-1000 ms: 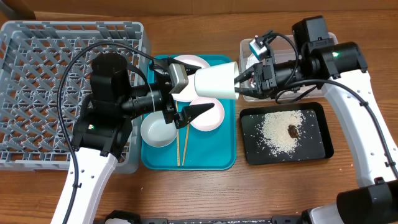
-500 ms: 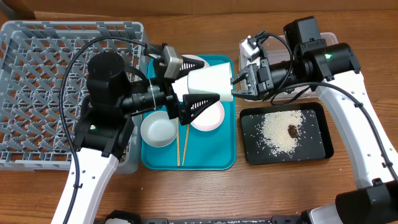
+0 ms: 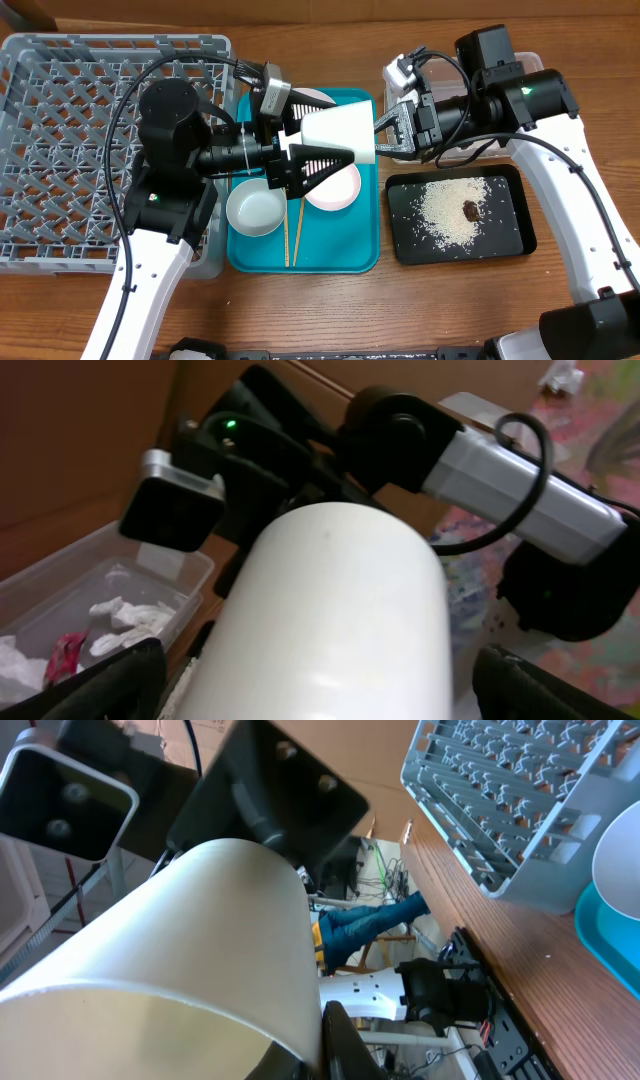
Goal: Sort waste into correct bins and load items into the dishwasher
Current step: 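Close the left gripper on the paper cup held by the right gripper, then open the right gripper and pull the cup left with the left gripper, then carry the white paper cup into the dish rack with the left gripper, then reach the left gripper to the small grey bowl and grasp its rim, then carry the grey bowl into the dish rack and release it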
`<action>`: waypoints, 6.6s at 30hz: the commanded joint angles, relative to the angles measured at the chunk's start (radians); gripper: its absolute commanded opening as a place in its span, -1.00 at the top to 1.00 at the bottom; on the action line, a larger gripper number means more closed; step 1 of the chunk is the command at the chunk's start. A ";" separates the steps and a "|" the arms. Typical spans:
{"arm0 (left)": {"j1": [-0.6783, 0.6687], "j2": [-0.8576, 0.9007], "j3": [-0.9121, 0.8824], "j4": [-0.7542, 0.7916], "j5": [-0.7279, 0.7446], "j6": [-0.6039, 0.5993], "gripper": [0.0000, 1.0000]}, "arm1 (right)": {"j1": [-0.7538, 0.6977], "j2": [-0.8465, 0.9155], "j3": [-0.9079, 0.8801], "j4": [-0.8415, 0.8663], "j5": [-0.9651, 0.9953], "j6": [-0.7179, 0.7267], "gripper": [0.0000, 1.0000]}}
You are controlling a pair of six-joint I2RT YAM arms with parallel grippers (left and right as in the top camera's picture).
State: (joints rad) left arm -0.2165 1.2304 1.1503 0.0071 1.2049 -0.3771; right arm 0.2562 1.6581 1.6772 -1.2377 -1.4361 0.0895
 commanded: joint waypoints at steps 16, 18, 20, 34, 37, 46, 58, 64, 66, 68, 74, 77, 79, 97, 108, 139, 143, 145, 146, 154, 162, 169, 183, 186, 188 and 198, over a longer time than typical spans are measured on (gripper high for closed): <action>0.013 0.019 0.018 -0.002 0.202 -0.095 -0.53 | 0.006 -0.006 0.009 0.021 -0.032 -0.015 0.92; 0.013 0.029 0.018 -0.004 0.202 -0.095 -0.51 | 0.006 -0.006 0.009 0.021 -0.032 -0.015 0.92; 0.013 0.039 0.018 -0.003 0.202 -0.095 -0.47 | 0.006 -0.006 0.009 0.021 -0.032 -0.015 0.92; 0.034 0.099 0.018 0.001 0.198 -0.054 -0.28 | 0.006 -0.006 0.009 0.018 0.054 -0.012 0.53; 0.075 0.099 0.018 -0.003 0.198 -0.026 -0.22 | -0.004 -0.006 0.009 0.016 0.119 -0.011 0.33; 0.239 0.099 0.018 -0.172 0.134 0.088 -0.11 | -0.137 -0.006 0.009 0.001 0.402 -0.008 -0.03; 0.322 0.095 0.065 -0.746 -0.547 0.290 0.63 | -0.343 -0.007 0.010 -0.154 0.865 -0.013 -0.03; 0.415 0.095 0.191 -1.024 -0.891 0.295 0.88 | -0.443 -0.009 0.021 -0.234 1.081 -0.015 -0.01; 0.452 0.095 0.219 -1.086 -0.985 0.289 0.89 | -0.475 -0.009 0.021 -0.248 1.088 -0.015 0.02; 0.492 0.095 0.229 -1.120 -1.059 0.283 0.87 | -0.507 -0.009 0.021 -0.256 1.088 -0.015 0.06; 0.593 0.113 0.224 -1.156 -1.201 0.217 0.91 | -0.564 -0.009 0.020 -0.285 1.167 -0.003 0.08; 0.624 0.138 0.224 -1.154 -1.216 0.208 0.92 | -0.566 -0.009 0.020 -0.288 1.166 -0.004 0.08; 0.638 0.163 0.224 -1.156 -1.217 0.208 0.91 | -0.565 -0.009 0.020 -0.288 1.166 -0.004 0.08; 0.661 0.450 0.224 -1.155 -1.291 0.205 0.13 | -0.565 -0.009 0.020 -0.292 1.162 -0.004 0.07; 0.661 0.477 0.256 -1.165 -1.267 0.221 -0.99 | -0.565 -0.009 0.020 -0.290 1.031 -0.004 -0.88; 0.010 0.390 0.324 -1.164 -0.981 0.320 -0.79 | -0.565 -0.009 0.019 -0.275 1.009 -0.005 -1.00; -0.055 0.496 0.324 -1.187 -1.006 0.317 -0.75 | -0.565 -0.009 0.019 -0.276 1.009 -0.005 -1.00; -0.082 0.555 0.324 -1.201 -1.006 0.309 -0.71 | -0.565 -0.009 0.019 -0.276 1.009 -0.005 -1.00; -0.090 0.577 0.324 -1.207 -1.008 0.309 -0.64 | -0.565 -0.009 0.019 -0.276 1.009 -0.005 -1.00; -0.121 0.760 0.324 -1.262 -1.124 0.238 -0.35 | -0.565 -0.009 0.019 -0.276 1.009 -0.005 -1.00; -0.121 0.814 0.324 -1.252 -1.127 0.230 0.54 | -0.565 -0.009 0.019 -0.277 1.009 -0.005 -1.00; -0.121 0.813 0.349 -1.258 -1.126 0.203 0.92 | -0.565 -0.009 0.019 -0.280 1.009 -0.005 -1.00; -0.076 0.671 0.673 -1.361 -1.060 0.259 0.92 | -0.565 -0.009 0.019 -0.285 1.024 -0.005 -1.00; -0.023 0.609 0.711 -1.360 -1.049 0.265 0.92 | -0.565 -0.009 0.019 -0.285 1.024 -0.005 -1.00; 0.025 0.573 0.720 -1.354 -1.017 0.270 0.92 | -0.565 -0.009 0.019 -0.284 1.024 -0.005 -1.00; 0.350 0.544 0.719 -1.331 -0.436 0.685 0.92 | -0.565 -0.009 0.019 -0.284 1.024 -0.005 -1.00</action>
State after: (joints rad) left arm 0.0673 1.7699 1.8595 -1.3197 0.4896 0.1028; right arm -0.3096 1.6581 1.6764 -1.5223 -0.4141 0.0856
